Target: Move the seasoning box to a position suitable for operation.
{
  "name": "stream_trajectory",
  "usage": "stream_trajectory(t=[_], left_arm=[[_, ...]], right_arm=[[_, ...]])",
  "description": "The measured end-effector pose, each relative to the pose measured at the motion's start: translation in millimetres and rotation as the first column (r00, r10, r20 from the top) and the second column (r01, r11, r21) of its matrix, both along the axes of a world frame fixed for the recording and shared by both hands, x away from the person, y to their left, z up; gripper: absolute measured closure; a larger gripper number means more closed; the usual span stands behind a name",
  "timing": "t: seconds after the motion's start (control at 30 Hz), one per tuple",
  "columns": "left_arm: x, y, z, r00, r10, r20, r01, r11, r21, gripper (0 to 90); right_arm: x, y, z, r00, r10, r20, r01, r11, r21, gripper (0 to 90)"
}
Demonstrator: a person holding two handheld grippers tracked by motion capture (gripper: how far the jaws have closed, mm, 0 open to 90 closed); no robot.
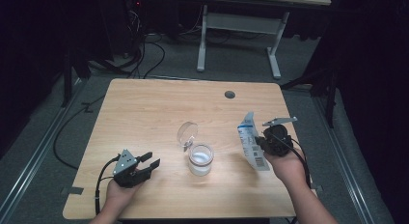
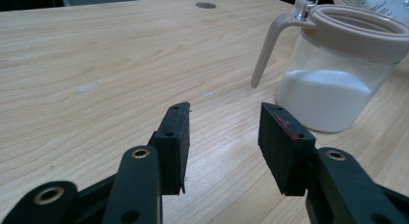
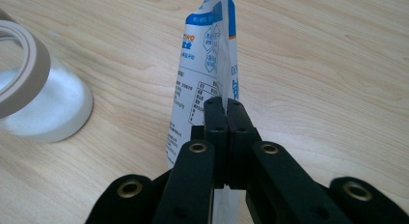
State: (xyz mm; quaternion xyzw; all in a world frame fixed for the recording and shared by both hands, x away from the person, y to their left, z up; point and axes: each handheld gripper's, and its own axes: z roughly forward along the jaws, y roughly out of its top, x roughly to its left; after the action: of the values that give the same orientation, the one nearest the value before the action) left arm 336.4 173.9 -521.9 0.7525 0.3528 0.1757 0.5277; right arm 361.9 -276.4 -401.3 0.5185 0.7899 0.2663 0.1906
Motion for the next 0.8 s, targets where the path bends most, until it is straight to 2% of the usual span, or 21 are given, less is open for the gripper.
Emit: stream_trajectory(t=[0.27, 0.5, 0.63, 0.73, 0.8], left_arm=[[1.3, 4.3, -1.6, 0.9999, 0.013, 0.005, -0.012, 0.9998, -0.018, 54.9], [0.8, 5.0, -3.1, 0.9999, 0.012, 0.004, -0.012, 0.9996, -0.025, 54.9], [-1.0, 5.1, -3.7, 0.9998, 0.008, 0.02, -0.007, 0.9996, -0.026, 55.0], [-0.5, 5.0, -4.8, 0.9998, 0.015, 0.014, -0.015, 0.9996, -0.022, 55.0], [-0.6, 5.1, -5.5, 0.9997, 0.018, 0.015, -0.017, 0.9997, -0.02, 54.9]], right_arm=[[-11.1, -3.8, -11.5, 0.9955, -0.006, 0.094, 0.004, 0.9995, 0.03, 90.0], [-19.3, -15.2, -24.1, 0.9863, -0.031, 0.162, 0.014, 0.9945, 0.104, 90.0], [-25.8, -22.5, -28.8, 0.9754, -0.047, 0.215, 0.016, 0.9896, 0.143, 90.0], [-30.9, -25.6, -30.9, 0.9653, -0.042, 0.258, 0.002, 0.9879, 0.155, 90.0], [-33.8, -28.4, -33.7, 0.9584, -0.052, 0.281, -0.001, 0.9828, 0.185, 90.0]])
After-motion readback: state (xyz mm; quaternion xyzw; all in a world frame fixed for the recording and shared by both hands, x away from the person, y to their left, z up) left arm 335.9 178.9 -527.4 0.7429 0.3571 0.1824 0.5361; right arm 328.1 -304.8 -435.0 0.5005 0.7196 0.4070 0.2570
